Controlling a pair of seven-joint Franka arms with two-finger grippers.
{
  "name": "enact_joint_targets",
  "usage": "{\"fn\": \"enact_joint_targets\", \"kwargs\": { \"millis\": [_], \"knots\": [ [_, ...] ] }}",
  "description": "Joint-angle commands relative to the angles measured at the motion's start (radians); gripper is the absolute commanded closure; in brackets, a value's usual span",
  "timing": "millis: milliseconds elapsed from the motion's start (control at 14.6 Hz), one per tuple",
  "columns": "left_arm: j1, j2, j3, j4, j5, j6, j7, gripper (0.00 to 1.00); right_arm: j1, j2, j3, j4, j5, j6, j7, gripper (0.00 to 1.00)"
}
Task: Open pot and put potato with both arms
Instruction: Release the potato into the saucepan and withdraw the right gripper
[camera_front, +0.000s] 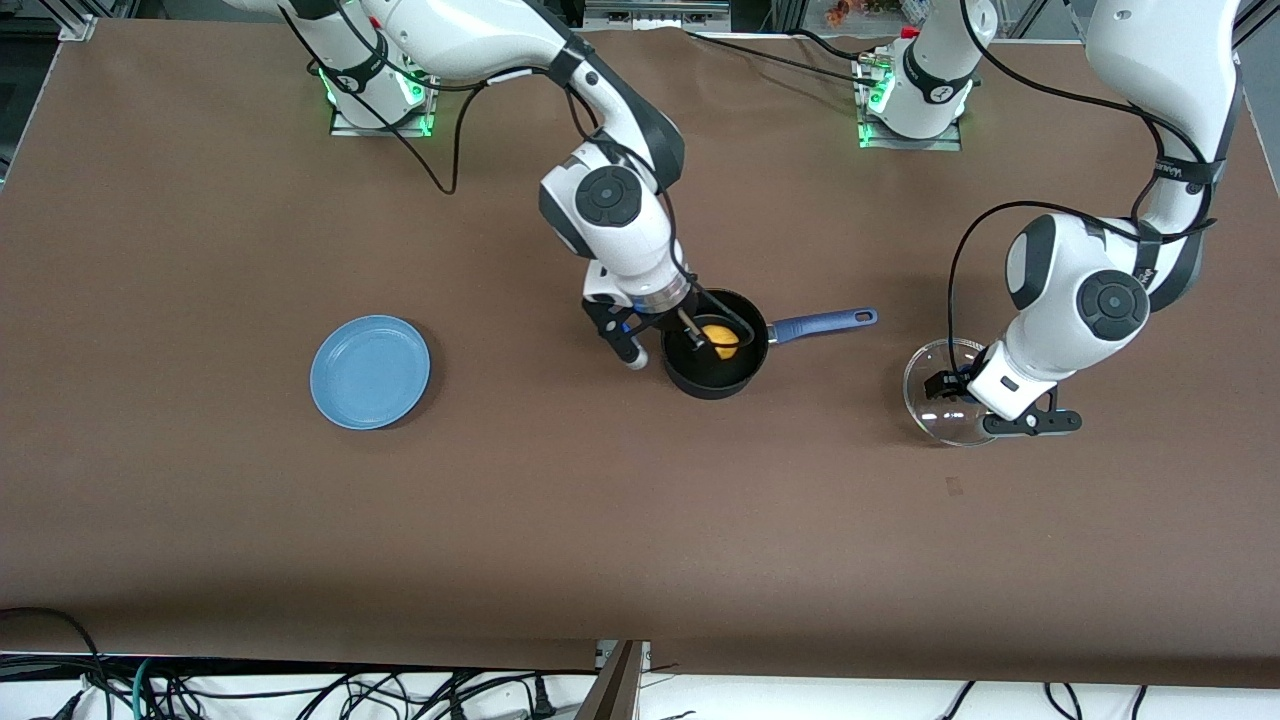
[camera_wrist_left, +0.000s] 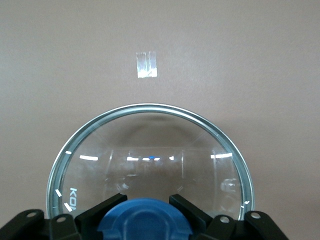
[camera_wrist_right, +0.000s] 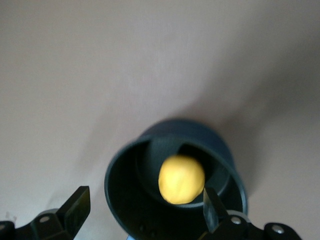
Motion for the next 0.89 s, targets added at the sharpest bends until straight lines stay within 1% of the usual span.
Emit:
{"fn": "enact_joint_targets", "kwargs": {
  "millis": [0, 137, 275, 412, 549, 687, 755, 824],
  "knots": [
    [0.026, -0.03, -0.006, -0.074, 0.031, 0.078, 0.016, 0.9, -0.086, -0.107, -0.001, -0.007, 0.006, -0.197, -0.167, 0.0],
    [0.038, -0.029, -0.006, -0.105, 0.063, 0.121, 0.016, 0.9, -0.156, -0.162, -0.001, -0.008, 0.008, -0.318, -0.291, 0.0],
    [0.041, -0.026, -0.006, -0.122, 0.068, 0.149, 0.016, 0.9, -0.224, -0.22, -0.003, -0.017, 0.01, -0.44, -0.435, 0.0],
    [0.044, -0.021, -0.006, -0.145, 0.068, 0.189, 0.016, 0.88, -0.281, -0.306, -0.018, -0.086, 0.01, -0.491, -0.61, 0.0],
    [0.058, -0.008, -0.006, -0.163, 0.068, 0.225, 0.016, 0.86, -0.298, -0.403, -0.085, -0.167, 0.011, -0.533, -0.821, 0.0],
    [0.058, 0.002, -0.006, -0.186, 0.068, 0.262, 0.016, 0.84, -0.363, -0.49, -0.09, -0.241, 0.01, -0.584, -0.97, 0.0],
    [0.058, 0.009, -0.006, -0.198, 0.068, 0.285, 0.016, 0.8, -0.4, -0.535, -0.09, -0.267, 0.008, -0.609, -1.036, 0.0],
    [0.061, 0.012, -0.004, -0.206, 0.069, 0.301, 0.016, 0.72, -0.44, -0.569, -0.09, -0.283, 0.008, -0.636, -1.111, 0.0]
  ]
}}
